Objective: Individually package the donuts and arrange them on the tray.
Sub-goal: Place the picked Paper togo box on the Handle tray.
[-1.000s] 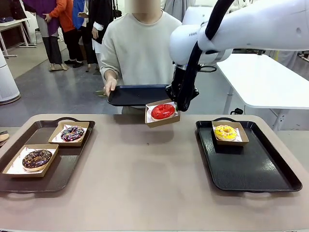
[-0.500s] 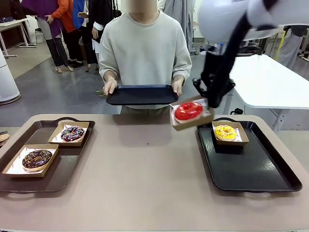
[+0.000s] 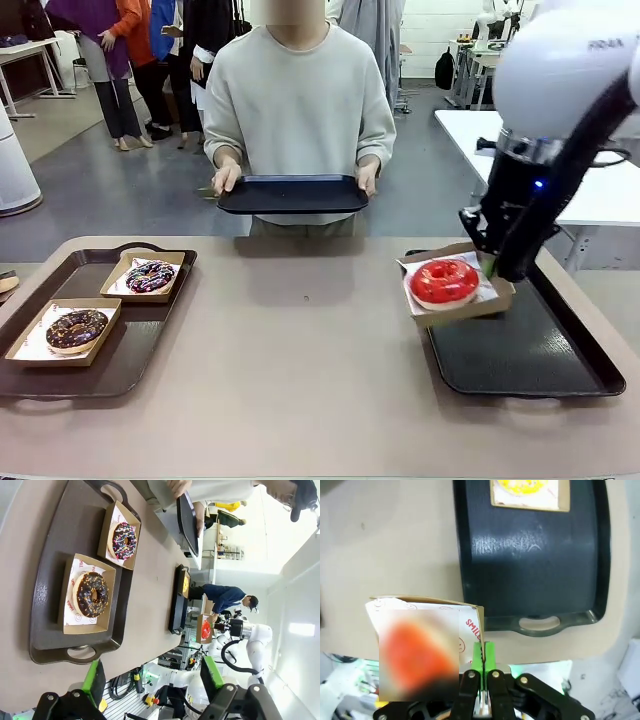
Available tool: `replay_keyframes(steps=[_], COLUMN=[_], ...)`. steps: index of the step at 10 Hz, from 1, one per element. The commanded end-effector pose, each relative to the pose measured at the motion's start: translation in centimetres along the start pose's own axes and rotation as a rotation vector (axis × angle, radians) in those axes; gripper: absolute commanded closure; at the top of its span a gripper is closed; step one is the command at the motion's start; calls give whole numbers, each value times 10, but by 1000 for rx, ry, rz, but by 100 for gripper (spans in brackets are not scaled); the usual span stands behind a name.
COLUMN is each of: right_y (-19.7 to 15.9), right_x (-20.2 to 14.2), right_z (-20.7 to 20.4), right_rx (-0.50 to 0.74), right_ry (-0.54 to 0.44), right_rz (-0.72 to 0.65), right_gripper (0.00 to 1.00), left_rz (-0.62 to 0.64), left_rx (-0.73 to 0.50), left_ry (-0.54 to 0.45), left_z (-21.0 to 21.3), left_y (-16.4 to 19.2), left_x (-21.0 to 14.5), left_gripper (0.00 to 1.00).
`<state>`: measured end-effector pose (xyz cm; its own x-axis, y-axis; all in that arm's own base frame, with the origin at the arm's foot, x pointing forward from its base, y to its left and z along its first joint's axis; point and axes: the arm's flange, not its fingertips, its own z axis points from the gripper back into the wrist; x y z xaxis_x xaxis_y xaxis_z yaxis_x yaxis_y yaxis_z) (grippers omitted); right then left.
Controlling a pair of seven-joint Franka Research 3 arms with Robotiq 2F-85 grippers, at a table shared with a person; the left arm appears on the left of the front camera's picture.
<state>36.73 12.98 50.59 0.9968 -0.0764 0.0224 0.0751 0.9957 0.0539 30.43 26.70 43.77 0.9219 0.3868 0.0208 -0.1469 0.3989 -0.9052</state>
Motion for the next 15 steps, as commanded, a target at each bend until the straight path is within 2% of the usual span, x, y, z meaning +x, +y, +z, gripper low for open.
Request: replay_keyframes(steps=[1,2,13,15], right_y=[-17,0,-3,-10], right_x=[-2,0,-4,-20], right_z=[-8,0,-3,-11], right_rx=[31,0,-12,-23], right_ry=[-24,0,-12,-8], right_rz=[-18,0,7,96], right_gripper=[98,98,98,98], left_rz=[5,5,5,5], left_rx=[-5,-5,-5,-5], left_ry=[-6,-6,-6,-6], left_z=[2,2,2,2], left_y=[-2,-2,-2,-2], left_x=[-1,-1,-1,-1], left_gripper=[0,0,0,0])
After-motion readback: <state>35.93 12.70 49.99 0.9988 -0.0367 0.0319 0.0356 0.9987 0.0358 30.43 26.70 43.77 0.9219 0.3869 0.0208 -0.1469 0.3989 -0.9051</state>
